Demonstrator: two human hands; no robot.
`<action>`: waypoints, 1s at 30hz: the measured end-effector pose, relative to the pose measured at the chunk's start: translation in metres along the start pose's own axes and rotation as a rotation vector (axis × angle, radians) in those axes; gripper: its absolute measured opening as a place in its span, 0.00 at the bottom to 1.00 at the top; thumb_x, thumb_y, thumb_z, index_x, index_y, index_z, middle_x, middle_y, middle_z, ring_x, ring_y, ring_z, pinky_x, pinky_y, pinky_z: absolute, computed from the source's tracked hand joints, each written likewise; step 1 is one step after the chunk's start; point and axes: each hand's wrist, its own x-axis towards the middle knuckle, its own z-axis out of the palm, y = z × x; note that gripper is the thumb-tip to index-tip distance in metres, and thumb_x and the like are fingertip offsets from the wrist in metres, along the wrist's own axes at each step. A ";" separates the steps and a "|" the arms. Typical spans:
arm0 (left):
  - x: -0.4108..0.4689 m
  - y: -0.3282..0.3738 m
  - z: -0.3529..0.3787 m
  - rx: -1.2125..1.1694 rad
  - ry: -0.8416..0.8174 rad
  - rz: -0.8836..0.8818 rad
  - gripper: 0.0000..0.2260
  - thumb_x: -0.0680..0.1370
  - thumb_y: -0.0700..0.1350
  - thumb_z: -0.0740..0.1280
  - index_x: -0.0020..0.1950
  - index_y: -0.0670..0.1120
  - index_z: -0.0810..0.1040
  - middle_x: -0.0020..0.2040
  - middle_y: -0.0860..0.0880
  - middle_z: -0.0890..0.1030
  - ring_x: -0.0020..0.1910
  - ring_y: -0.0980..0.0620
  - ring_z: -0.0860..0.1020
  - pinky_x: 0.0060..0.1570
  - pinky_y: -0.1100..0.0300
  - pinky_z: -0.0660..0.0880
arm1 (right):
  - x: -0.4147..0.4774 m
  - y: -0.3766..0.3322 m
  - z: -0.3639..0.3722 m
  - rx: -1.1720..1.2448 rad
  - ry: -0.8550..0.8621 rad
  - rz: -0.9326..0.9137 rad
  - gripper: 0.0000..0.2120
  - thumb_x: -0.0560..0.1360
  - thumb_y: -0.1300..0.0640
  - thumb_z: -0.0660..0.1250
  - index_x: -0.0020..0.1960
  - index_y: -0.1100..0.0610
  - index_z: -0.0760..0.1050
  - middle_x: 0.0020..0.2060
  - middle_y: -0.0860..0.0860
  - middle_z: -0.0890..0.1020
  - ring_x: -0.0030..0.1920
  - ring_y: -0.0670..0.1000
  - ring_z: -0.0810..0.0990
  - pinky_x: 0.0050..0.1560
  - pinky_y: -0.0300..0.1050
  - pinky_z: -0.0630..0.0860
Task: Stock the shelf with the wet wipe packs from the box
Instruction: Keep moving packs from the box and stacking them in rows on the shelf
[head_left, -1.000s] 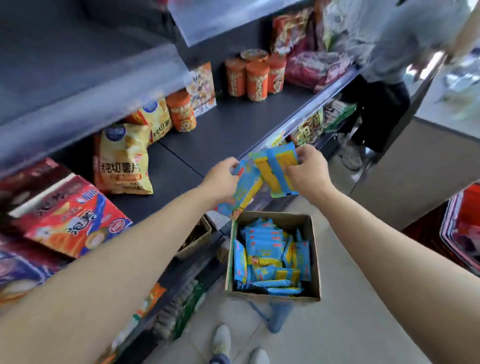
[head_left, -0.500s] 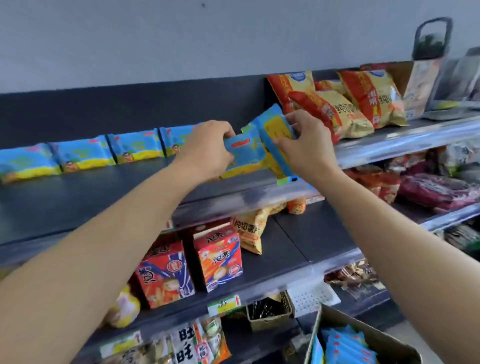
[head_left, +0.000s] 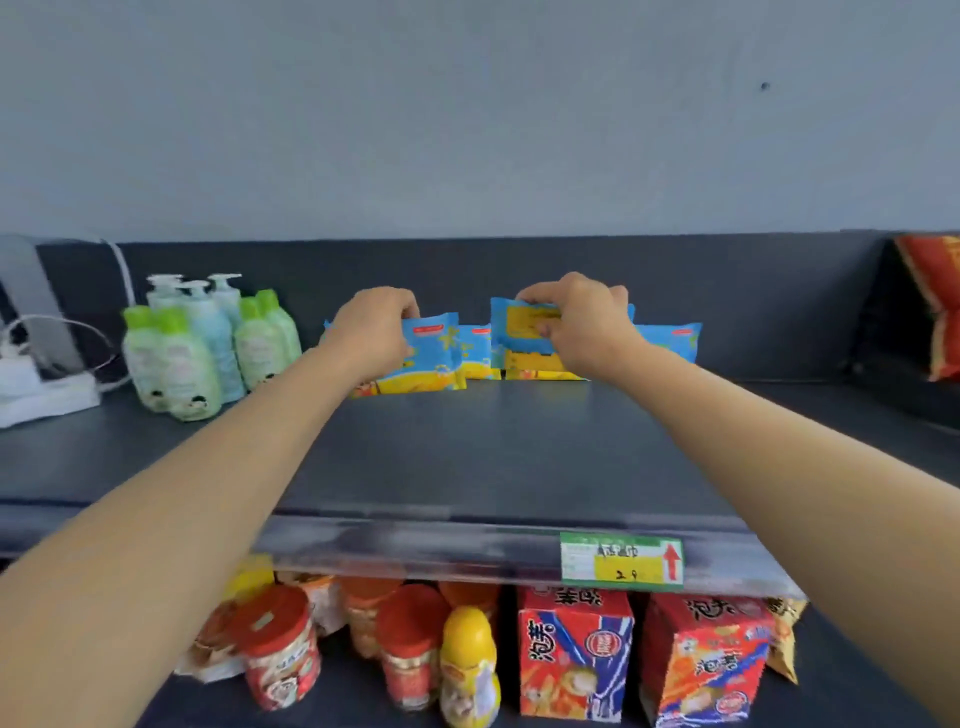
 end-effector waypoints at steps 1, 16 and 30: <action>0.009 -0.015 0.002 -0.002 -0.008 -0.019 0.13 0.72 0.35 0.69 0.54 0.43 0.76 0.56 0.44 0.78 0.55 0.43 0.76 0.51 0.53 0.72 | 0.011 -0.006 0.010 -0.012 -0.027 -0.006 0.22 0.76 0.64 0.59 0.64 0.44 0.72 0.59 0.53 0.74 0.59 0.55 0.74 0.60 0.49 0.60; 0.112 -0.121 0.054 -0.013 -0.210 0.065 0.13 0.71 0.35 0.71 0.46 0.46 0.70 0.48 0.48 0.73 0.45 0.48 0.72 0.41 0.57 0.69 | 0.105 -0.038 0.118 0.035 -0.221 0.031 0.12 0.77 0.64 0.61 0.58 0.51 0.70 0.57 0.52 0.78 0.54 0.56 0.73 0.62 0.49 0.60; 0.137 -0.141 0.081 -0.029 -0.064 0.066 0.14 0.74 0.38 0.70 0.57 0.43 0.73 0.57 0.44 0.72 0.55 0.46 0.72 0.51 0.54 0.72 | 0.134 -0.039 0.157 -0.109 -0.104 -0.011 0.17 0.76 0.58 0.64 0.64 0.48 0.71 0.59 0.53 0.73 0.61 0.56 0.67 0.62 0.50 0.63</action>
